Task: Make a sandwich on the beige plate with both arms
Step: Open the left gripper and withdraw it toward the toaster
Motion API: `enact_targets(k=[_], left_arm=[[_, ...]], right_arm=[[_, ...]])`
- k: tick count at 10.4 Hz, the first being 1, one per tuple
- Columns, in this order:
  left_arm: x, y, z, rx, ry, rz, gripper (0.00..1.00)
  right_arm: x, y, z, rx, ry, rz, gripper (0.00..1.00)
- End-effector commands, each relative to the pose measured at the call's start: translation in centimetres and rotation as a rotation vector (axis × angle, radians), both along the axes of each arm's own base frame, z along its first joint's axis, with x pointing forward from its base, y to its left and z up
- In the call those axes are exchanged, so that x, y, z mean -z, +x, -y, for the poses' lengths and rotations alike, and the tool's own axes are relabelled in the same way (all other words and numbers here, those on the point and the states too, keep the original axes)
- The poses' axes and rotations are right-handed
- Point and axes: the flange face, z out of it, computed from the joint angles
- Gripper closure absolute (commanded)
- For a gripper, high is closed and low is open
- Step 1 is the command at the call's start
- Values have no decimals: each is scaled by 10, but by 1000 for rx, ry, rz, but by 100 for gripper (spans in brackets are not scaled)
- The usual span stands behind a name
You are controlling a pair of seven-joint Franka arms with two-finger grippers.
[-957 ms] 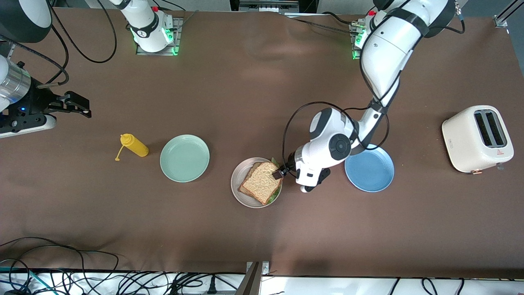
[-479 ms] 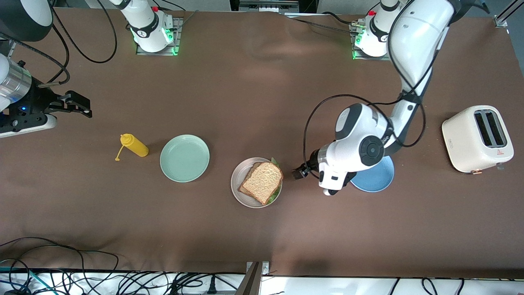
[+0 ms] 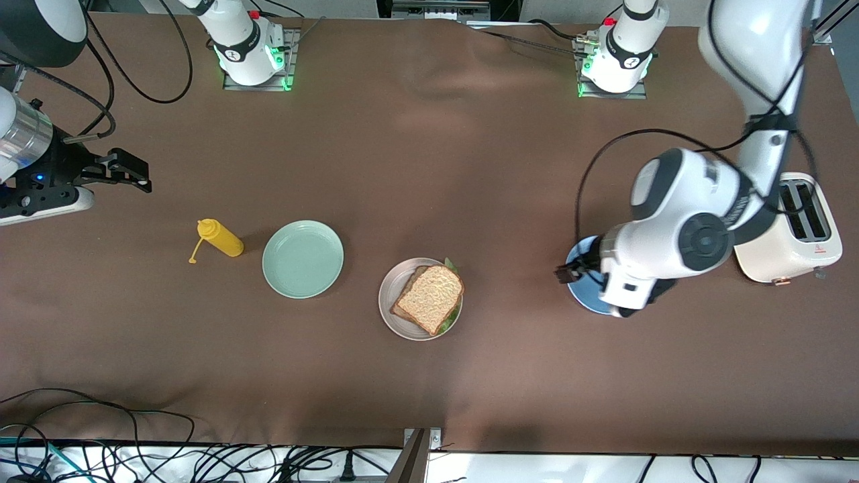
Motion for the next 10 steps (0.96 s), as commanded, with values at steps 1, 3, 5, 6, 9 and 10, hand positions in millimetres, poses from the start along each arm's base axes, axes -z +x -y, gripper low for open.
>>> enact_targets(k=[1,3,5,6,9,10], left_arm=[[-52,-16,-39,90,127,38,0],[-87,-24,-88,200,119,35,0],[-111,-31,-125,267,111,38,0],[-123,-34,-145,289,105,54,0],[-132,-34,-167,337,96,69,0],[-133,-34,-169,337,96,72,0]], right_arm=[[-4,0,-2,9,1,-1,0],[-4,0,-2,9,1,-1,0],[-4,0,-2,8,1,-1,0],[-4,0,-2,8,1,-1,0],[-4,0,-2,11,2,-1,0],[-4,0,-2,11,2,-1,0]])
